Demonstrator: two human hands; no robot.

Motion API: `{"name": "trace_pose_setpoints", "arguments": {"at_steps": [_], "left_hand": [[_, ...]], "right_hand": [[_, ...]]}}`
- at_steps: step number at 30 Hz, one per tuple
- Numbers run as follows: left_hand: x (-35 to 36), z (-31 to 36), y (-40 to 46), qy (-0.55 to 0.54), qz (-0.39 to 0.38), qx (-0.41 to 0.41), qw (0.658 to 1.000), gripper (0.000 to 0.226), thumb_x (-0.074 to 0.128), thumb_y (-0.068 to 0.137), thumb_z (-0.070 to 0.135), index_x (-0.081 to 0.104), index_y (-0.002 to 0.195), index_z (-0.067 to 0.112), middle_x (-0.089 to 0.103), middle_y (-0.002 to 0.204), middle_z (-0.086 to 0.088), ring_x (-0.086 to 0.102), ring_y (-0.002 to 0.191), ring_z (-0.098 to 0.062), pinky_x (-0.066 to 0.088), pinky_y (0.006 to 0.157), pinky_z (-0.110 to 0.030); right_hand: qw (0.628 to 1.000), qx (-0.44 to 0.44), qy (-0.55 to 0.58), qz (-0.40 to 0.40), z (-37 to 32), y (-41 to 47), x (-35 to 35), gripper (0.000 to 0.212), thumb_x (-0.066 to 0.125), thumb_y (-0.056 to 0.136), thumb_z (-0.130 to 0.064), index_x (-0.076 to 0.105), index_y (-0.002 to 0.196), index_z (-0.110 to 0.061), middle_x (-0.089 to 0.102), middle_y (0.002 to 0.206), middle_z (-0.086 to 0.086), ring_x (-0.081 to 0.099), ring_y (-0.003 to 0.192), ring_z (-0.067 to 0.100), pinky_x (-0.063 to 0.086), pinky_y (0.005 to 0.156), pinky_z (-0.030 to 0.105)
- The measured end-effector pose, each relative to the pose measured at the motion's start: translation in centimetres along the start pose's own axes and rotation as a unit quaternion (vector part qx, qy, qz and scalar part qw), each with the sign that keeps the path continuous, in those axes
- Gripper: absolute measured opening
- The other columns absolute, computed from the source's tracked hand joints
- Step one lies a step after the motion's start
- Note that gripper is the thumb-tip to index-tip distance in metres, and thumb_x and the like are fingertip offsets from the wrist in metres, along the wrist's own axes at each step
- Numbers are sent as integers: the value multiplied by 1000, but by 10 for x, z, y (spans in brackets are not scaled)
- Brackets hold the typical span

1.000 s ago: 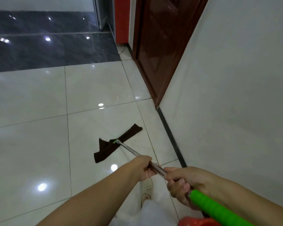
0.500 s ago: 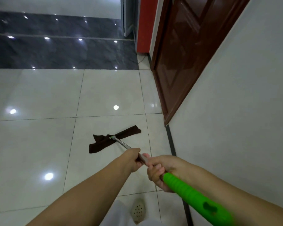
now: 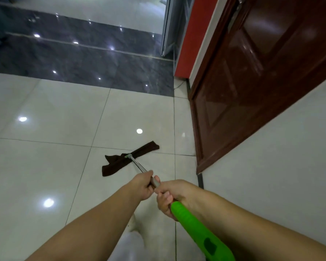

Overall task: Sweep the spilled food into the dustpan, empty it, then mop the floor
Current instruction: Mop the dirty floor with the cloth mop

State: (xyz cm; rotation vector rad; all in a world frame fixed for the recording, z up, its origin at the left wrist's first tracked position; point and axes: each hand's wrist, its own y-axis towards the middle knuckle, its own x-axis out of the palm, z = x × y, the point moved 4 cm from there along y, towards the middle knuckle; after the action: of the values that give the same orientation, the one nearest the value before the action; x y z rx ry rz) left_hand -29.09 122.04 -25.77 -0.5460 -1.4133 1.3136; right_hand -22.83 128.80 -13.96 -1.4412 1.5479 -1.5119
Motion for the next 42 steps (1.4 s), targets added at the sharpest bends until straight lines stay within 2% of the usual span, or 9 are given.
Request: {"name": "trace_pose_setpoints", "arguments": {"at_steps": [6, 10, 14, 18, 21, 26, 29, 34, 42], "left_hand": [[33, 86, 9, 6, -25, 18, 999, 38, 37, 103, 15, 31, 136, -1, 43, 72, -13, 44, 59, -16, 48, 31, -23], [51, 131, 24, -3, -17, 31, 999, 41, 37, 103, 13, 28, 139, -5, 45, 74, -15, 47, 60, -19, 48, 33, -22], [63, 159, 38, -36, -30, 29, 998, 36, 37, 103, 14, 32, 134, -3, 45, 76, -15, 49, 62, -21, 53, 42, -29], [72, 187, 50, -85, -11, 46, 995, 37, 34, 103, 16, 34, 132, -6, 48, 79, -16, 51, 66, -22, 50, 66, -33], [76, 207, 55, -128, -5, 66, 990, 40, 34, 103, 15, 34, 134, -10, 50, 83, -18, 54, 70, -25, 51, 79, -36], [78, 239, 52, -215, 40, 113, 969, 34, 36, 102, 13, 38, 128, -9, 51, 80, -17, 53, 65, -23, 56, 65, -34], [72, 255, 48, -251, 56, 143, 956, 30, 34, 102, 11, 37, 127, -7, 50, 82, -19, 53, 67, -24, 50, 81, -37], [51, 270, 30, -321, 106, 180, 924, 18, 35, 102, 11, 41, 98, -5, 49, 77, -17, 53, 62, -22, 57, 49, -36], [-6, 256, -3, -435, 174, 239, 851, 25, 35, 102, 12, 41, 83, -3, 48, 72, -16, 53, 58, -23, 53, 36, -29]], "right_hand": [[997, 71, 20, 2, -89, 11, 32, 27, 45, 98, -10, 60, 78, -20, 40, 49, -1, 37, 21, 7, 29, 22, 12], [992, 58, -100, 46, -148, 20, 36, 49, 45, 94, 0, 56, 129, -32, 39, 47, 3, 34, 24, 5, 28, 24, 11], [984, 54, -161, 58, -193, 23, 44, 49, 42, 95, 3, 59, 123, -32, 38, 54, 2, 33, 27, 4, 29, 26, 10], [973, 57, -219, 47, -233, 34, 54, 47, 40, 95, 2, 57, 117, -37, 36, 56, 0, 33, 27, 3, 29, 27, 9], [959, 75, -270, 31, -261, 43, 63, 49, 42, 95, 0, 53, 131, -32, 37, 53, 0, 34, 26, 3, 29, 29, 9], [929, 100, -356, -27, -306, 62, 79, 53, 40, 94, 2, 51, 133, -32, 36, 52, 0, 34, 27, 3, 29, 30, 8], [918, 103, -376, -69, -324, 73, 93, 53, 39, 95, 4, 55, 130, -33, 38, 50, 2, 33, 28, 4, 28, 27, 9], [880, 120, -444, -122, -334, 87, 125, 54, 39, 96, 4, 54, 133, -32, 41, 41, 2, 32, 26, 3, 26, 24, 9], [807, 162, -533, -195, -304, 89, 176, 53, 36, 97, 2, 51, 135, -31, 40, 40, 1, 31, 26, 1, 25, 24, 8]]}}
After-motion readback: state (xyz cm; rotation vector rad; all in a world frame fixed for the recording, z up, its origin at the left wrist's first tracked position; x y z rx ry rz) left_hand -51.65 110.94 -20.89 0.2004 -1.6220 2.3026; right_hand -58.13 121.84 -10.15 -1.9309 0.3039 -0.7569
